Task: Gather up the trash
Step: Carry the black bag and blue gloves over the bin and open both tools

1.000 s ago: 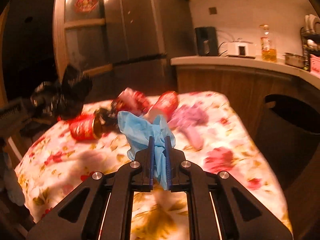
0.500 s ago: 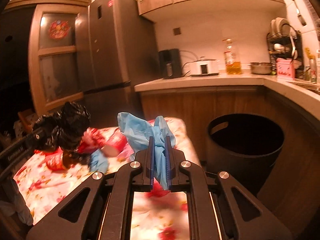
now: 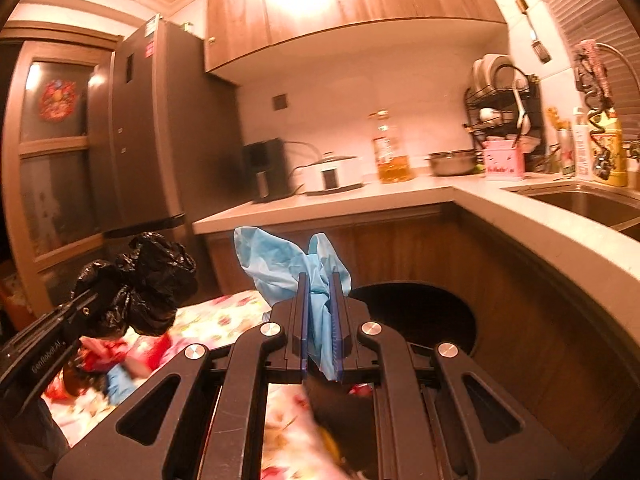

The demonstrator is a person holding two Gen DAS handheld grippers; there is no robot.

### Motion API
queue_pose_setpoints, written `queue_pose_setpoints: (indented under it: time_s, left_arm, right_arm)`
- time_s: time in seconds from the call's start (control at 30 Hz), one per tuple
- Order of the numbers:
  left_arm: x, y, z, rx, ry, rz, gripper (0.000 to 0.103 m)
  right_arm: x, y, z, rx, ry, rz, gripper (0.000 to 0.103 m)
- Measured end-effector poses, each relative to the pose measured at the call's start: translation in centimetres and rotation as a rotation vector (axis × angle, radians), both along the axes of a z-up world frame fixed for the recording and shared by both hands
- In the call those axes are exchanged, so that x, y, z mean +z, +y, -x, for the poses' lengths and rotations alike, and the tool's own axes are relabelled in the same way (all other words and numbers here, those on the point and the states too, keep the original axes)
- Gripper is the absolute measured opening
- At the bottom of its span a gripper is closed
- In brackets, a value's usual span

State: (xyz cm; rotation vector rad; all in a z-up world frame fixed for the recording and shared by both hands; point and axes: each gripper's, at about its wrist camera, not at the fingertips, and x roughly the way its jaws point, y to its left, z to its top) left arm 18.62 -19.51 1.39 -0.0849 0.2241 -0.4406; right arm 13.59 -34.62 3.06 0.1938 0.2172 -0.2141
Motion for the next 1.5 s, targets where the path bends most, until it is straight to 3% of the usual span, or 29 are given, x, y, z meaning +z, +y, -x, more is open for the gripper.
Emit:
queue_pose_setpoints:
  time_s: [0.57, 1.5]
  left_arm:
    - [-1.4, -8.3, -4.5, -0.116, 0.041, -0.018, 0.004]
    - [-3.8, -12.3, -7.7, -0.177, 0.117, -0.046, 0.005]
  right_arm:
    - [0.0, -5.1, -1.9, -0.117, -0.007, -0.028, 0.010]
    - [-1.7, -7.0, -4.2, -0.093, 0.014, -0.054, 0.015]
